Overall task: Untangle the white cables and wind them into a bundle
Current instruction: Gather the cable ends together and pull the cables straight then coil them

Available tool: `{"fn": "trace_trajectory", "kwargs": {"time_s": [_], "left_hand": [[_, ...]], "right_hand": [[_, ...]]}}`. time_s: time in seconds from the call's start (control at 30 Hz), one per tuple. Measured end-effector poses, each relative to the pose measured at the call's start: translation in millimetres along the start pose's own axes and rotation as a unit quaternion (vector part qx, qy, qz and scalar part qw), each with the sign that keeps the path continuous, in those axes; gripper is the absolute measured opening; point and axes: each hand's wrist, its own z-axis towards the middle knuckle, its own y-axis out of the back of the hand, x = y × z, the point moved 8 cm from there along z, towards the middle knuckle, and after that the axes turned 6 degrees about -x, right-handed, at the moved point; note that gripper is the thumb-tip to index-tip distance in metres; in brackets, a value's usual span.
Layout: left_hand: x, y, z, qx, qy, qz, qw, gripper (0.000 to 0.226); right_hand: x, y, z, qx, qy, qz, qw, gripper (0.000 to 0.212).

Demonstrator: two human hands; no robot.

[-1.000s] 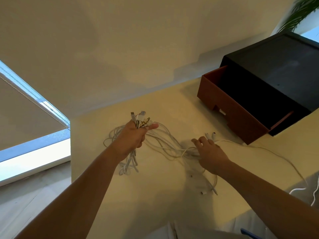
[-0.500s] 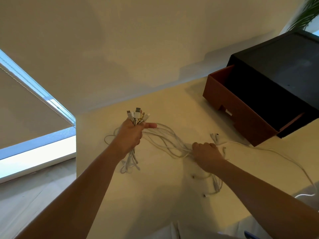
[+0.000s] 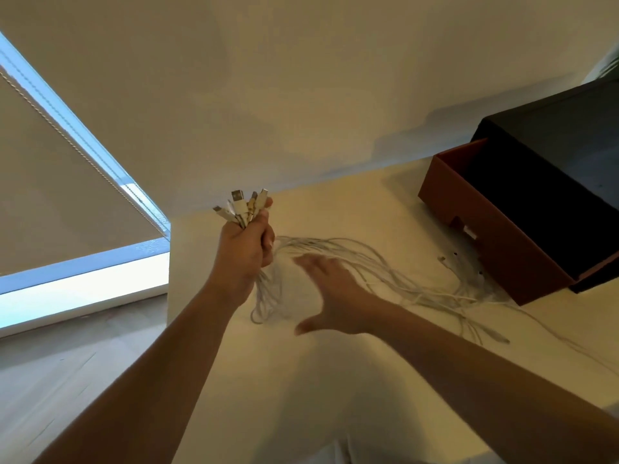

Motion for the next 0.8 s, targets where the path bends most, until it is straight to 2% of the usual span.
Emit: {"fn": "trace_trajectory", "kwargs": {"time_s": [0.07,0.1,0.13,0.2,0.23,0.43,0.6,0.8], "left_hand": [[-2,-2,-3,-0.003,0.007,-0.042,0.999,0.021],[-4,-1,-5,-0.004,0.01,-0.056,0.998,0.022],[-6,1,-6,-0.005,0.01,-0.065,0.998,0.022],[-15,12,-6,-0.013,-0.007,-0.056,0.998,0.023],[-19,21,-5,-0.022,-0.019,-0.044,0.999,0.023],[-34,68,4,-0.079,-0.069,0.006,0.994,0.026],[-48,91,9,-0.129,-0.089,-0.021,0.987,0.027],[-51,115,11,-0.178,-0.097,-0.014,0.979,0.03]], "right_hand": [[35,-19,19,-0.001,0.031,0.074,0.997,0.113],[46,-25,27,-0.017,0.044,0.112,0.993,0.102],[57,-25,33,-0.038,0.058,0.155,0.985,0.081],[68,-28,37,-0.063,0.078,0.201,0.974,0.025],[68,-31,37,-0.063,0.079,0.197,0.975,0.02],[32,-44,25,-0.026,0.063,0.052,0.996,0.018],[-1,-47,13,-0.005,0.043,-0.043,0.998,0.028],[-23,-29,13,-0.018,0.035,-0.141,0.989,0.023]]}}
